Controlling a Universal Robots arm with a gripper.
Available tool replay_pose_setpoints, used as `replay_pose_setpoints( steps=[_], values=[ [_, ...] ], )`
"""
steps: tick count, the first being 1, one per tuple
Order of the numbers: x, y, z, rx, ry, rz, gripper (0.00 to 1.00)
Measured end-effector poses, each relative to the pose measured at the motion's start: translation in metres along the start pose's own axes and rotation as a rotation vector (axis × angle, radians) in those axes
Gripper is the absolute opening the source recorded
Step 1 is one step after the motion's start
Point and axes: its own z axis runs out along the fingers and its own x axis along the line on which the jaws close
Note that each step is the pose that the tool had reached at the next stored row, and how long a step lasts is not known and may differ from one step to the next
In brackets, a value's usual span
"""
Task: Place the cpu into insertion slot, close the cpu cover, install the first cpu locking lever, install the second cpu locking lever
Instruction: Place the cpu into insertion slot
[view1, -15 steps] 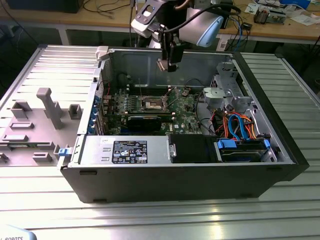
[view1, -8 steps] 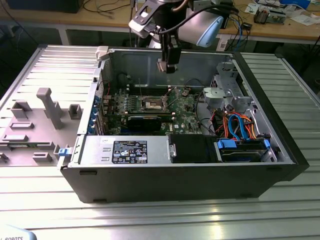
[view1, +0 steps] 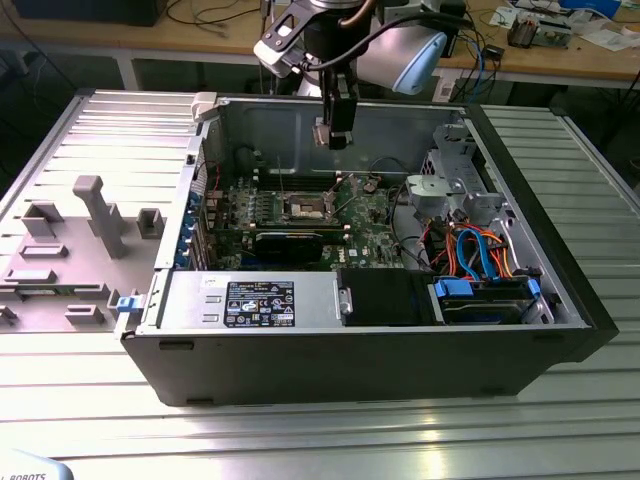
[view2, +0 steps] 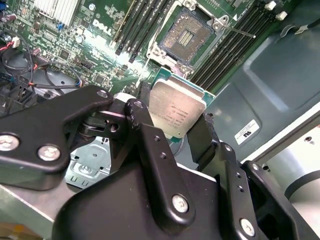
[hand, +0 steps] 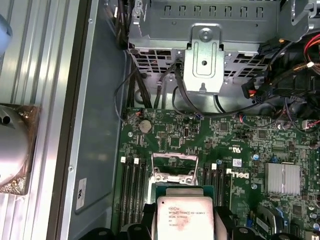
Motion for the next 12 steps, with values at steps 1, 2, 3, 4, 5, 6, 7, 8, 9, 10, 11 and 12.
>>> replay_pose_setpoints(
  steps=[1, 2, 3, 4, 5, 6, 7, 8, 9, 10, 11, 12],
  values=[
    [0.0000, 0.0000, 0.0001, 0.0000, 0.0000, 0.000, 0.54],
    [0.0000, -0.0001, 0.0001, 0.0001, 0.0000, 0.001, 0.54],
    [0.0000, 0.0000, 0.0001, 0.0001, 0.0000, 0.001, 0.54],
    [0.0000, 0.0000, 0.0001, 0.0001, 0.0000, 0.001, 0.54],
    [0.0000, 0.0000, 0.0001, 0.0001, 0.0000, 0.001, 0.54],
    [0.0000, 0.0000, 0.0002, 0.0001, 0.0000, 0.001, 0.54],
    [0.0000, 0.0000, 0.0002, 0.0001, 0.0000, 0.001, 0.54],
    [0.0000, 0.0000, 0.0002, 0.0001, 0.0000, 0.001, 0.54],
    [0.0000, 0.0000, 0.0002, 0.0001, 0.0000, 0.001, 0.54],
    [0.0000, 0.0000, 0.0002, 0.0001, -0.0001, 0.001, 0.54],
    [0.0000, 0.0000, 0.0002, 0.0001, 0.0000, 0.001, 0.54],
    [0.0000, 0.0000, 0.0002, 0.0001, 0.0000, 0.001, 0.54]
  ],
)
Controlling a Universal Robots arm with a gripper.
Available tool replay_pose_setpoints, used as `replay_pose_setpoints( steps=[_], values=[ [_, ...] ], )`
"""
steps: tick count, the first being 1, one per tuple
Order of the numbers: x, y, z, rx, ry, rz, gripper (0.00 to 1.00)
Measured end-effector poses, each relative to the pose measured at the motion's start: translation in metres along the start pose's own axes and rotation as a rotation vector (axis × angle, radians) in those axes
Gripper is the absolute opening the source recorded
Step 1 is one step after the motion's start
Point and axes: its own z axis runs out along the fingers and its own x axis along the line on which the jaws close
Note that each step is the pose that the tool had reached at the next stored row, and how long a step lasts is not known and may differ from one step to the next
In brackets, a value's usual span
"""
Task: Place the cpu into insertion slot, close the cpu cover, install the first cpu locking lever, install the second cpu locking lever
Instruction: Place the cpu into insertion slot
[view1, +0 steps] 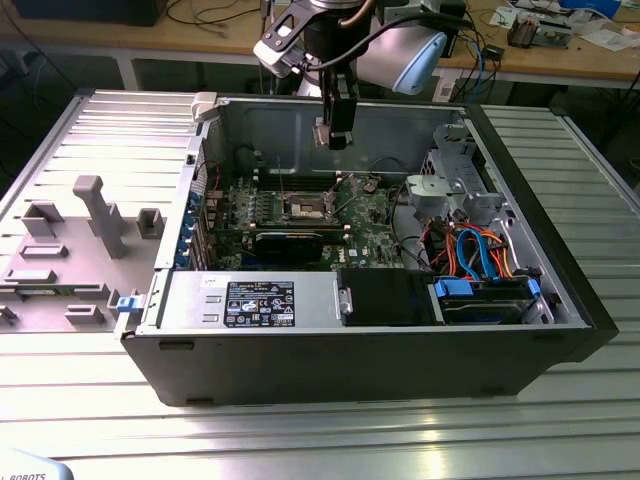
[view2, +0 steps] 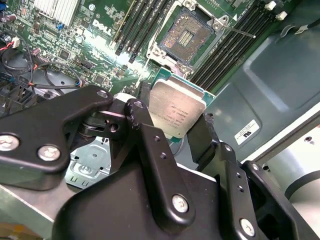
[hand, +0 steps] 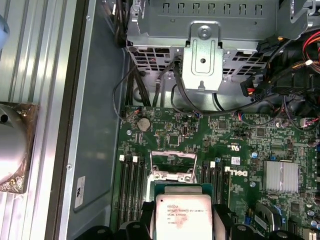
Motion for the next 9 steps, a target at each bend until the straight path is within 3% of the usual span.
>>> replay_pose_setpoints(
  steps=[9],
  values=[
    [-0.0001, -0.0012, 0.0087, 0.0023, -0.0019, 0.024, 0.54]
  ],
)
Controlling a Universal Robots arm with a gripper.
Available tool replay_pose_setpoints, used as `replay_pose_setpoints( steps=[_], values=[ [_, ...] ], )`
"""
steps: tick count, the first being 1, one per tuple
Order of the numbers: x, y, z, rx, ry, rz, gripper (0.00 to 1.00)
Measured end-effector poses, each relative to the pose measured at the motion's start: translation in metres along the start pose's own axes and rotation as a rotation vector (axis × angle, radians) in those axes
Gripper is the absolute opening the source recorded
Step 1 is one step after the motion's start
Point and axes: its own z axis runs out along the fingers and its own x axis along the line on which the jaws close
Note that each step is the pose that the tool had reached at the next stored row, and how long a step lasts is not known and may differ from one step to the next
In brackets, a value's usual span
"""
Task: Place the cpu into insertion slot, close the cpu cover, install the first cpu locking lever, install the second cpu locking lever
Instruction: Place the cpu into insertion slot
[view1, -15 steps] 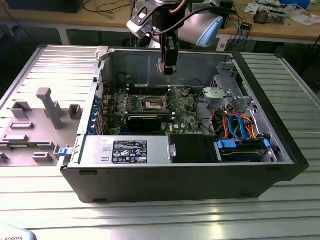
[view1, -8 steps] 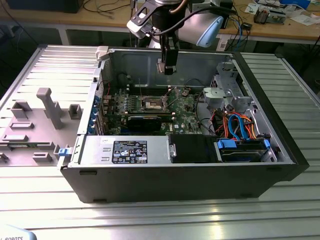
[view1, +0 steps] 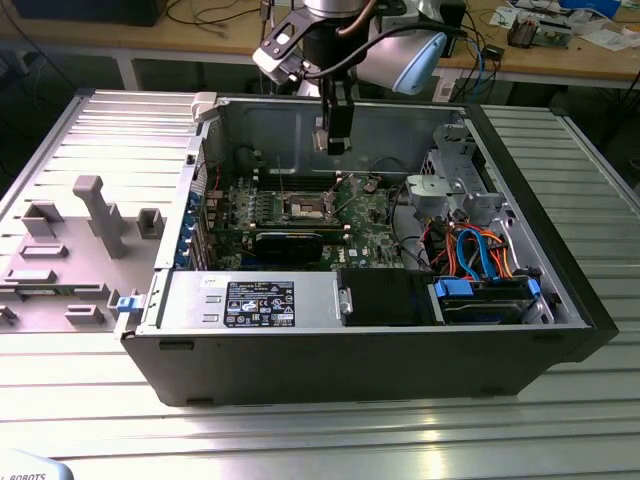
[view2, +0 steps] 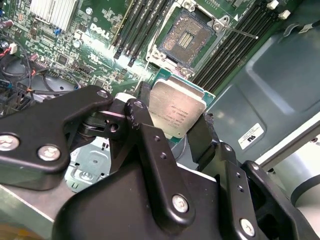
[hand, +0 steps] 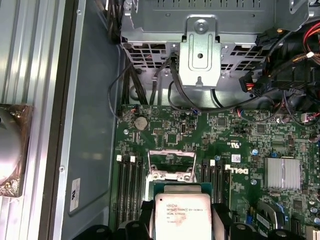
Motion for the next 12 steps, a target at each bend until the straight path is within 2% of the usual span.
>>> replay_pose_setpoints(
  steps=[12],
  values=[
    [-0.0001, 0.0000, 0.0001, 0.0001, 0.0001, 0.002, 0.54]
  ],
)
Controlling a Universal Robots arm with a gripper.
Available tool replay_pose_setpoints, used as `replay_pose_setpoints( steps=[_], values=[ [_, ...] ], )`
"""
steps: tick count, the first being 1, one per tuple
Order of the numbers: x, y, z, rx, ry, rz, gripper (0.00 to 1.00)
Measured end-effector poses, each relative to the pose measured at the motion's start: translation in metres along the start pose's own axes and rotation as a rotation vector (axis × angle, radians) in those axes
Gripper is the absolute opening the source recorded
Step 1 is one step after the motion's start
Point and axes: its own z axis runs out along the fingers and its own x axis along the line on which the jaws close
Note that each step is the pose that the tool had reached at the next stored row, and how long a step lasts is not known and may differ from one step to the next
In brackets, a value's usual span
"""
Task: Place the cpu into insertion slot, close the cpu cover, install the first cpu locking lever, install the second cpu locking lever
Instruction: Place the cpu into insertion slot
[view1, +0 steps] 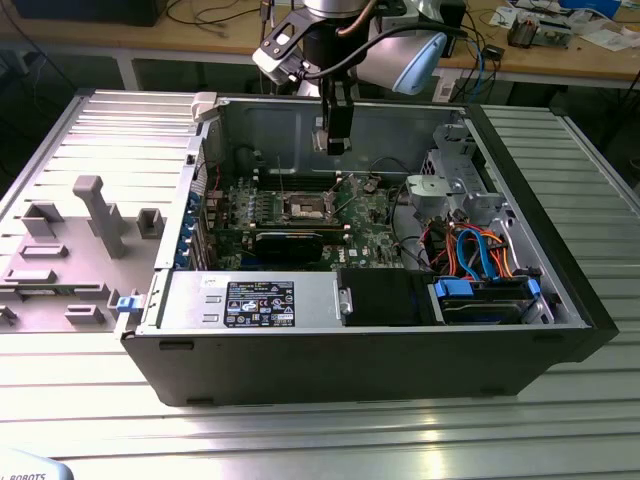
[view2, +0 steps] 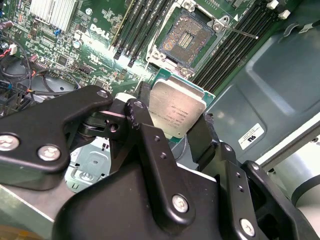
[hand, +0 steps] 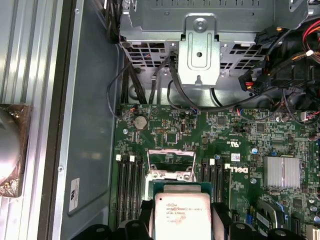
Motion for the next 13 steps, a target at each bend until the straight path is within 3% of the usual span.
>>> replay_pose_setpoints(
  steps=[13],
  values=[
    [-0.0002, -0.0007, 0.0097, 0.0000, 0.0000, 0.000, 0.54]
  ],
)
